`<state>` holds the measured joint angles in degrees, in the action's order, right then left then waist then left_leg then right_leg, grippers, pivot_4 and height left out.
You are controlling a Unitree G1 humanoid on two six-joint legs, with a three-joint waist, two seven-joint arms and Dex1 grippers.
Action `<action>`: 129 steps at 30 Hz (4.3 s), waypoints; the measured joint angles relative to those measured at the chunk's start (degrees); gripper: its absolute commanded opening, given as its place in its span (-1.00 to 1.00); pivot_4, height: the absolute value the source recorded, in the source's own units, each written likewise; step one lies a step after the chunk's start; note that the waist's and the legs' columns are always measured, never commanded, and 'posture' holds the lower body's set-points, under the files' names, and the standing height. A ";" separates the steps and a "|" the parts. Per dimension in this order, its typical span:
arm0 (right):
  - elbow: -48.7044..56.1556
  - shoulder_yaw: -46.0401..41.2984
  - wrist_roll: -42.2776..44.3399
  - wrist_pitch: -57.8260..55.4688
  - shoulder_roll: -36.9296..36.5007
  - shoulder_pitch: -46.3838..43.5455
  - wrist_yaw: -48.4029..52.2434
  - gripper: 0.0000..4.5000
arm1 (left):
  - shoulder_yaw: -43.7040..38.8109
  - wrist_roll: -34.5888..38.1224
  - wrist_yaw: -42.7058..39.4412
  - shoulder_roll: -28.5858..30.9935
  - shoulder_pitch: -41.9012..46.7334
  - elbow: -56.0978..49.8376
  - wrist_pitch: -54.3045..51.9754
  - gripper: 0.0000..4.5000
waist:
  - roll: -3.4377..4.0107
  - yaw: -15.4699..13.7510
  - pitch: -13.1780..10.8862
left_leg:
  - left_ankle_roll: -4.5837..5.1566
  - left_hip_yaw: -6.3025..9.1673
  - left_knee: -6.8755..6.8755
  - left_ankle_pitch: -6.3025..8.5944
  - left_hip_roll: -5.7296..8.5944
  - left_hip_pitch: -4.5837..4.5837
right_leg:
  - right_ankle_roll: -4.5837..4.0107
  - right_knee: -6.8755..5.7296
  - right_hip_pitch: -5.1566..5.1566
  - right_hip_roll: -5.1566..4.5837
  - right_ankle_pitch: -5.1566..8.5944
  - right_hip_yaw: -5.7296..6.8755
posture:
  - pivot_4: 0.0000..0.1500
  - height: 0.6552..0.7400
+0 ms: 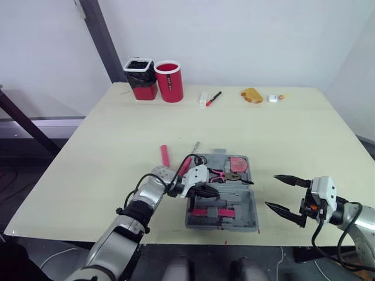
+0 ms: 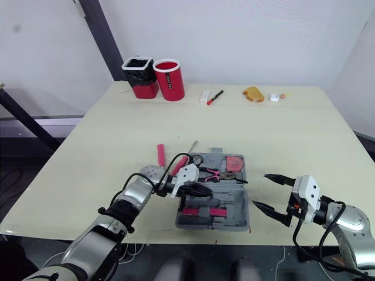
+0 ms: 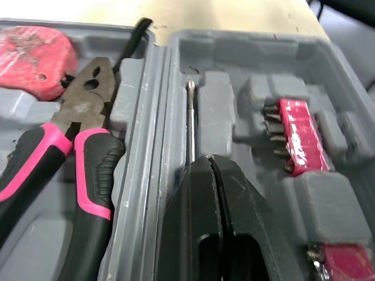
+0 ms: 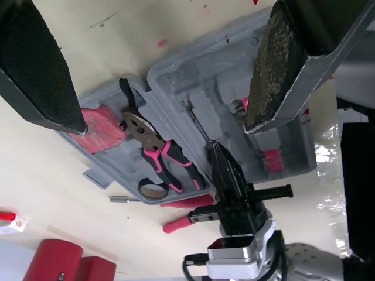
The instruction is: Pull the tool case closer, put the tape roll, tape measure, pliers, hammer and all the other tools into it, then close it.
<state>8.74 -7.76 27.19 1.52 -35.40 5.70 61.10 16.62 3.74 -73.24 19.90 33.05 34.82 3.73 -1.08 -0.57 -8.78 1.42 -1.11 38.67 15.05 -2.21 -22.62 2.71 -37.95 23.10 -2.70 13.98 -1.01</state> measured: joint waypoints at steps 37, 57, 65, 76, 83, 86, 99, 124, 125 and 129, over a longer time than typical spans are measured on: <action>-21.03 -18.02 2.52 11.40 6.37 15.42 -6.44 1.00 | -50.39 21.24 28.79 10.49 -50.50 -27.35 -7.55 0.97 | 0.01 -0.09 -0.01 | -0.03 -0.14 -0.31 0.02 -0.19 0.23 | -0.18 0.20 0.04 -0.19 0.21 -0.19 | 1.00 0.93; -6.40 -11.00 5.25 4.02 3.26 6.88 -0.19 1.00 | -39.72 19.44 43.05 7.93 -38.55 -40.82 -20.57 0.97 | 0.00 -0.10 0.00 | -0.03 -0.12 -0.30 0.01 -0.09 0.20 | -0.24 0.18 0.03 -0.14 0.14 -0.21 | 1.00 0.93; -0.34 -4.39 6.79 -2.75 0.99 -1.82 2.31 1.00 | -30.24 16.00 56.18 -0.20 -31.50 -47.44 -31.73 0.97 | -0.03 -0.02 -0.02 | -0.03 -0.10 -0.29 0.01 -0.03 0.13 | -0.01 0.17 0.03 -0.09 0.00 -0.16 | 1.00 0.93; 0.13 -1.67 6.69 -5.77 0.78 -7.34 2.96 1.00 | -22.59 8.42 71.74 -9.85 -25.93 -49.76 -42.15 0.97 | -0.06 -0.17 -0.04 | -0.03 -0.03 -0.28 0.01 0.01 0.03 | -0.01 0.18 0.03 -0.07 0.00 -0.02 | 1.00 0.93; -0.92 -1.68 6.32 -6.18 -0.11 -8.84 3.99 1.00 | -22.32 4.81 76.04 -12.51 -23.04 -44.36 -42.82 0.97 | -0.07 -0.07 -0.05 | -0.02 -0.01 -0.27 0.01 0.02 0.02 | -0.01 0.18 0.03 -0.05 0.00 0.00 | 1.00 0.93; -0.73 -1.68 6.34 -6.53 -0.27 -8.82 4.13 1.00 | -22.85 4.72 76.19 -12.61 -21.76 -42.36 -43.31 0.97 | -0.07 -0.13 -0.05 | -0.02 -0.02 -0.27 0.01 0.02 0.01 | -0.01 0.19 0.03 -0.06 0.00 -0.01 | 1.00 0.93; 2.66 -1.69 6.44 -8.82 -1.47 -8.39 4.35 1.00 | -27.26 5.56 76.02 -15.11 -14.65 -33.00 -43.75 -0.30 | -0.06 -0.21 -0.04 | -0.02 0.03 -0.25 0.00 0.04 -0.01 | 0.00 0.19 0.03 -0.06 0.00 0.04 | 1.00 0.93; -0.77 4.51 4.70 -8.07 -4.99 -13.02 17.29 1.00 | -25.01 10.03 60.88 -2.10 -44.21 -63.70 -53.24 -0.94 | -0.12 0.83 -0.12 | -0.03 0.13 -0.31 0.01 0.00 0.02 | -0.26 0.24 0.09 -0.13 0.15 -0.07 | 1.00 0.93; -0.84 4.63 4.55 -7.73 -4.85 -13.02 17.31 1.00 | -24.76 9.99 60.25 -1.17 -44.70 -63.75 -52.72 -0.94 | -0.12 0.88 -0.12 | -0.03 0.12 -0.31 0.01 0.00 0.02 | -0.26 0.24 0.09 -0.13 0.15 -0.08 | 1.00 0.93; -0.99 4.65 4.30 -7.51 -4.80 -13.13 17.27 1.00 | -24.28 9.79 59.46 -0.54 -44.96 -63.56 -51.80 -0.94 | -0.12 0.90 -0.12 | -0.03 0.13 -0.32 0.01 0.00 0.02 | -0.26 0.24 0.10 -0.13 0.15 -0.08 | 1.00 0.93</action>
<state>7.75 -3.10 31.49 -5.99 -40.20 -7.43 78.38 -7.67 13.54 -13.78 19.36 -11.91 -28.73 -48.07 -1.20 0.34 -8.90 1.40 -0.98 38.35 15.06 -2.21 -22.60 2.46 -37.71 23.21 -2.83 14.12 -1.09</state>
